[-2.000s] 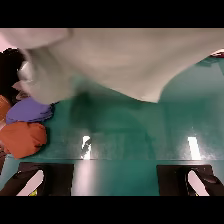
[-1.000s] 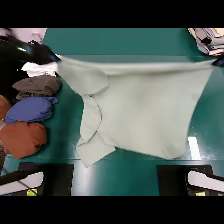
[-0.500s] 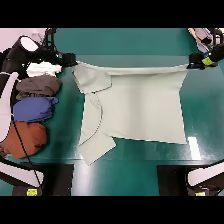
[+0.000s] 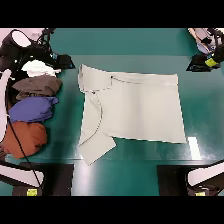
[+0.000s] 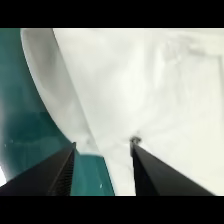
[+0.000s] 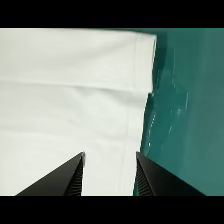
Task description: Fold the shirts.
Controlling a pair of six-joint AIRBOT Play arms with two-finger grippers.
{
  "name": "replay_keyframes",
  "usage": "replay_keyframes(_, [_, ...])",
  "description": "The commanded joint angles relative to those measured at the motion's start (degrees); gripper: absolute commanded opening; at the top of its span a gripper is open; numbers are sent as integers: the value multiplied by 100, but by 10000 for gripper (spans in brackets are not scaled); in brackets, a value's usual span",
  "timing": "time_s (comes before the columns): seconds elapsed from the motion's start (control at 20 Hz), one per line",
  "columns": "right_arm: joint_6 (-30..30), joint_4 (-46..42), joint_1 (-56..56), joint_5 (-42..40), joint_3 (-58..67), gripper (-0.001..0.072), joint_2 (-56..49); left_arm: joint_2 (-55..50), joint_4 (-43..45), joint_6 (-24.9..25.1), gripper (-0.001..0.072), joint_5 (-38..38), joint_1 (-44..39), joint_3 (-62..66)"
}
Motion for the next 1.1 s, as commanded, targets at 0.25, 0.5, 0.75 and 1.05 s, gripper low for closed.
replay_keyframes(0.25, [-94, -11, -26, 120, -1821, 375, 1561, 1460, 487, -420, 356, -240, -1399, -2551])
replay_keyframes(0.5, [-94, -9, -26, -601, -3480, 375, 2780, 1722, 1532, -1294, 385, -223, -2811, -3637])
replay_keyframes(0.75, [-92, -9, -26, -1104, -4419, 375, 3617, 1722, 1600, -1598, 385, -13, -3602, -3834])
replay_keyframes(1.05, [-92, -4, -26, -1128, -4924, 375, 4024, 1705, 1993, -1696, 385, 28, -3799, -3834])
